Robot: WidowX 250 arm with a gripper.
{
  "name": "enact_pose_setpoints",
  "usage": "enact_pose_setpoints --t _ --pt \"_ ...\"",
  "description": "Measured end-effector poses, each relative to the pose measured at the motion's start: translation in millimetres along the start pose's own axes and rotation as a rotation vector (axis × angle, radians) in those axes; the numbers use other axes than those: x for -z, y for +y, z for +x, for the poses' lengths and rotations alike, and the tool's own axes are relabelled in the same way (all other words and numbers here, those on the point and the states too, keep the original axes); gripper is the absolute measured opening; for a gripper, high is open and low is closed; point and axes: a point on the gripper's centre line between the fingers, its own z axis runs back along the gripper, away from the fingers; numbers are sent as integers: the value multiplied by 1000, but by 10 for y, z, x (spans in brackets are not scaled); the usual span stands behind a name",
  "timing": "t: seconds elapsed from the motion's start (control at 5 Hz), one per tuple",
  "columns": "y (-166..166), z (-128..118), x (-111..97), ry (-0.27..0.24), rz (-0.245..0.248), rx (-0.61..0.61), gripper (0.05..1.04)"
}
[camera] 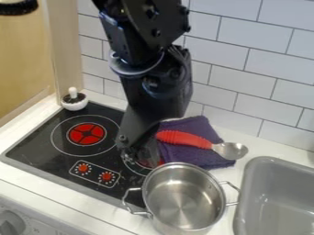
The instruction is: Take the red spoon and put it on the upper left side of the stove
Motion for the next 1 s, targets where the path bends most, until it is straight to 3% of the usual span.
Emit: enact_pose_setpoints --t 0.4,0.6,1.0 --pt "-191 -104 155 70 -76 -15 999" --pt "-90 -97 164 86 -77 -29 999" --pt "184 -15 286 68 -64 -75 999"
